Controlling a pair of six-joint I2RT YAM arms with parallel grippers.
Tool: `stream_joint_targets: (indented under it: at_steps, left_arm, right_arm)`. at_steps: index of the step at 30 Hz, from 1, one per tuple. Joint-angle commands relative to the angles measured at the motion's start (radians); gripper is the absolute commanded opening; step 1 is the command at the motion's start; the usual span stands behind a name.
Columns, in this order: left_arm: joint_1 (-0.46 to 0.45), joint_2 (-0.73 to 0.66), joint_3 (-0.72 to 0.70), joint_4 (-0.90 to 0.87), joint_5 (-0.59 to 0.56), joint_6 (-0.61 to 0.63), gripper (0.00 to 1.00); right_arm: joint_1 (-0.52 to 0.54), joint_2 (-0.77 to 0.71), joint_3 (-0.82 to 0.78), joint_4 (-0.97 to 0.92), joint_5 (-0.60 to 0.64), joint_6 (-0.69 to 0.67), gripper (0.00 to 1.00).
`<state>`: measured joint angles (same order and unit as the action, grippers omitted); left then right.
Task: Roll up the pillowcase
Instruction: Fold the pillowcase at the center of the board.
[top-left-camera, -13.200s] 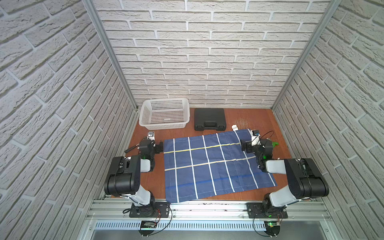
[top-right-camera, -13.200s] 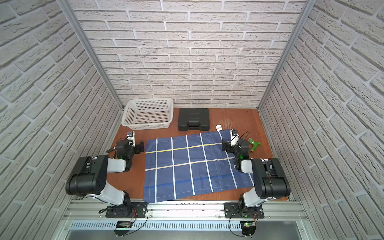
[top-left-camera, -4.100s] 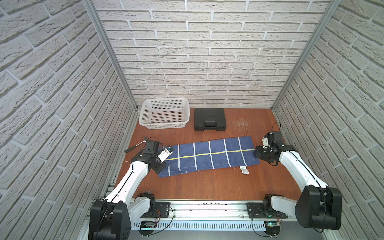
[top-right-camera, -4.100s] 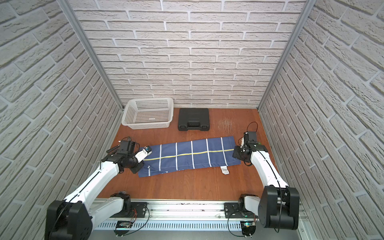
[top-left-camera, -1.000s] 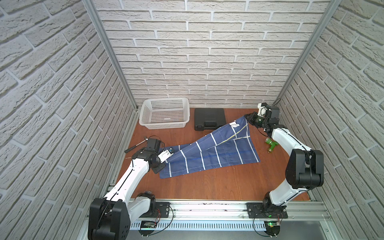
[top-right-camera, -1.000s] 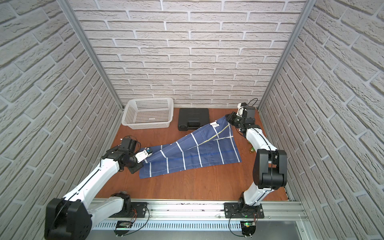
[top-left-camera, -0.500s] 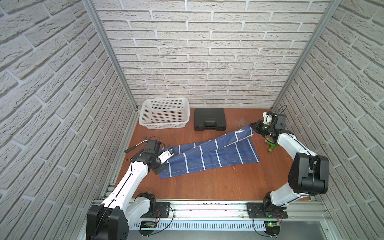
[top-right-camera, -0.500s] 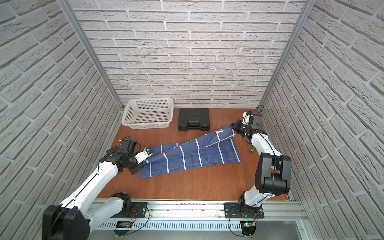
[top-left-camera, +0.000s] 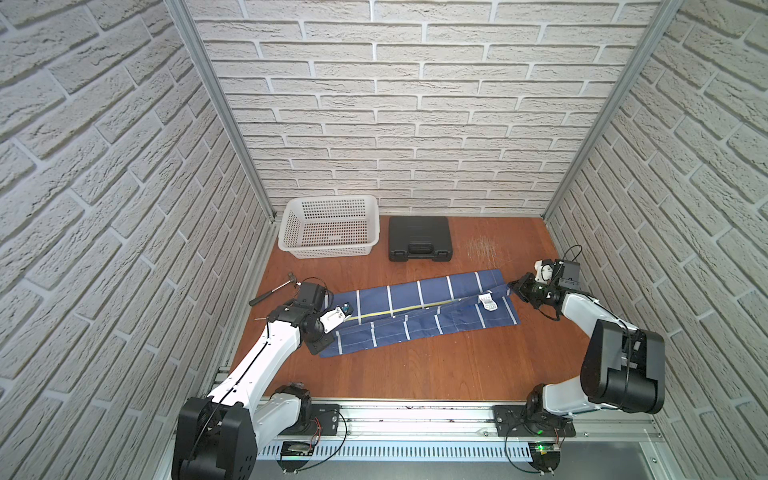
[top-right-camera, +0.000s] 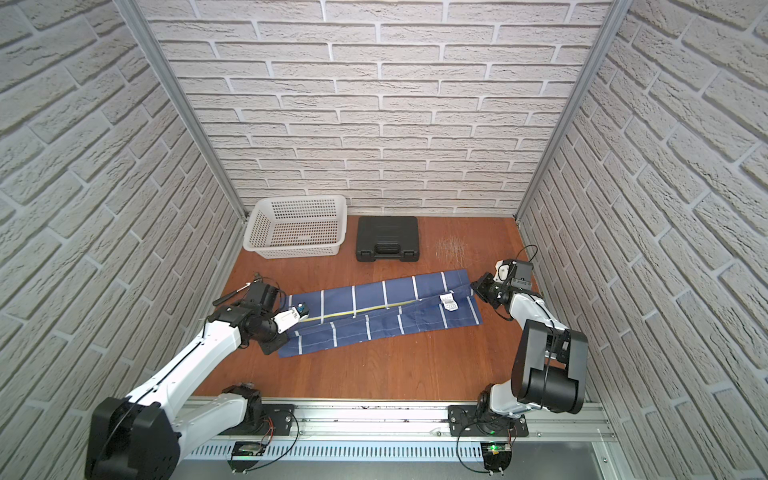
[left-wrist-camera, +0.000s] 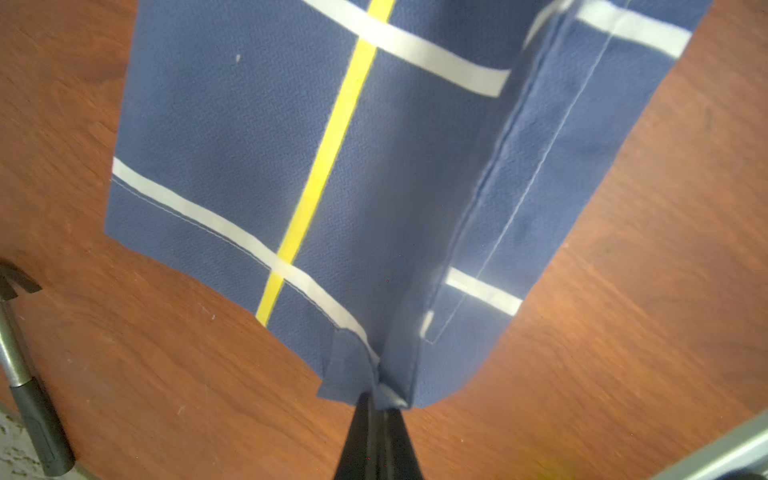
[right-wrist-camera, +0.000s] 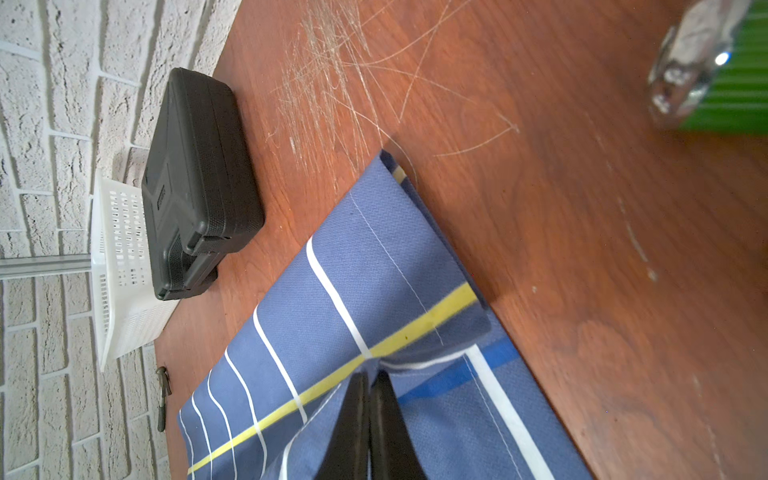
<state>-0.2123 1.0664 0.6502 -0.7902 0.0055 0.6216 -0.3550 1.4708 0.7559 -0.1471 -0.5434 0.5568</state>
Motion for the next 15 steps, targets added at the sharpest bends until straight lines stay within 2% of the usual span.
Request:
stream_joint_targets:
  at_steps: [1,15]
  left_arm:
    - [-0.008,0.009,-0.018,-0.027,0.011,0.015,0.00]
    - [-0.011,0.033,-0.018,-0.040,-0.007,0.012,0.00]
  right_arm:
    - [-0.009,-0.031,-0.036,0.000,-0.004,-0.037,0.02]
    - [-0.045,-0.057,-0.117,-0.149,0.058,-0.084,0.02]
